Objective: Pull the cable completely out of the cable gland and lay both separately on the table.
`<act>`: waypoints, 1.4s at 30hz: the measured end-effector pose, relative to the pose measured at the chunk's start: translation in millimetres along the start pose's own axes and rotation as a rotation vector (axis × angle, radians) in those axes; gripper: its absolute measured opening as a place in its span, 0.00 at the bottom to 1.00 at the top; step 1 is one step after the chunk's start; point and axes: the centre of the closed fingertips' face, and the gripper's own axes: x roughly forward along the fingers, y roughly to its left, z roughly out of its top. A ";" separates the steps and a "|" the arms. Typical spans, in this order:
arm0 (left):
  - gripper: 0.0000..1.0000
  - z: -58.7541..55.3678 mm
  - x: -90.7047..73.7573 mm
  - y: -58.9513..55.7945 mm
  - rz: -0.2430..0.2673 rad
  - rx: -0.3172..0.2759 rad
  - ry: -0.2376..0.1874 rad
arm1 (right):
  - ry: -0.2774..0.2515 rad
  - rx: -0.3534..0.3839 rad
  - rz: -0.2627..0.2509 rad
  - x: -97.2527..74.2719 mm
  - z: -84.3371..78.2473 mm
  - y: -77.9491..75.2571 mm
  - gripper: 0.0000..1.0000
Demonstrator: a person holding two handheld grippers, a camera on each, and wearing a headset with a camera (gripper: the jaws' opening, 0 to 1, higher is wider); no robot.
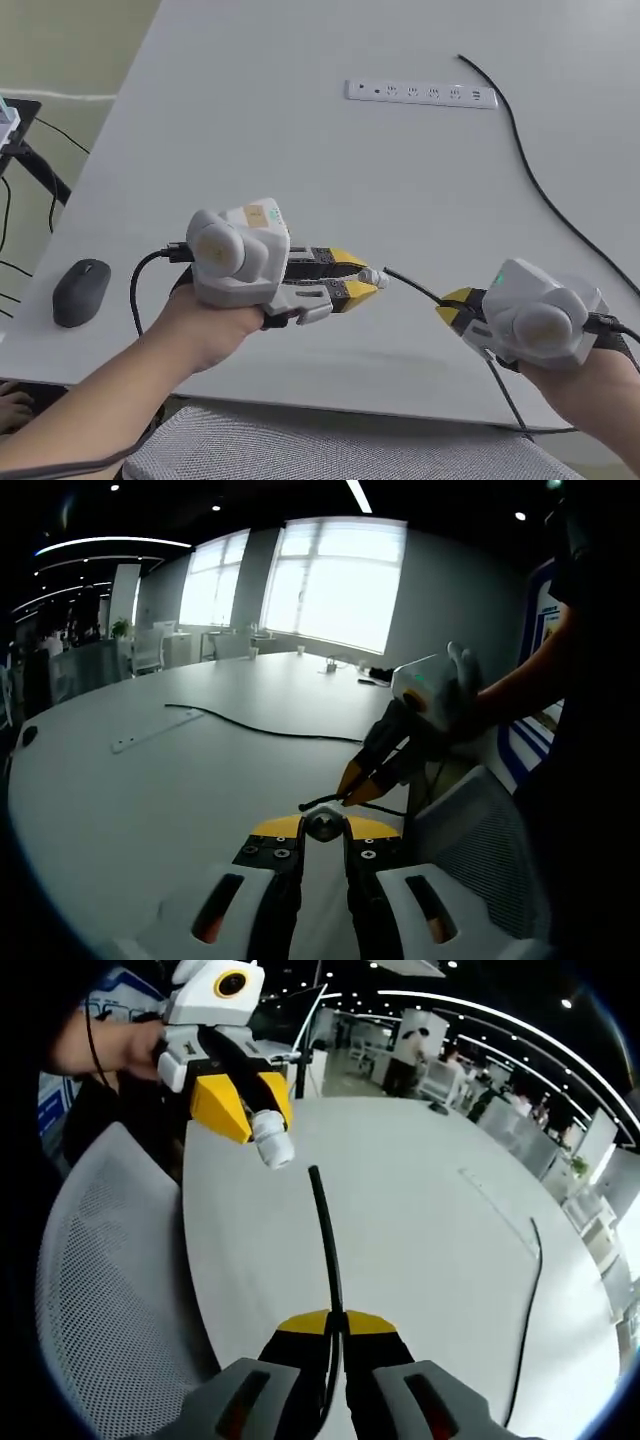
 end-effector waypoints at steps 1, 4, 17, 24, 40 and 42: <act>0.15 -0.1 0.0 -0.8 -0.001 -0.002 -0.001 | 0.000 -0.001 -0.001 -0.4 -0.2 -0.4 0.00; 0.15 -2.8 1.2 -1.9 0.000 -0.002 0.002 | 0.002 0.000 -0.005 -1.4 -0.5 -2.1 0.00; 0.15 -24.3 9.1 -9.1 -0.010 -0.002 0.014 | 0.033 -0.015 -0.005 -3.7 -0.7 -13.6 0.00; 0.16 -35.8 11.3 -7.1 -0.002 -0.014 0.018 | 0.035 0.043 -0.033 0.0 7.6 -28.6 0.00; 0.16 -57.4 15.8 -4.6 0.021 -0.031 0.036 | 0.034 0.052 0.007 31.1 35.0 -41.4 0.00; 0.16 -59.6 14.6 0.1 0.047 -0.033 0.039 | 0.017 0.115 0.026 37.6 38.2 -44.0 0.00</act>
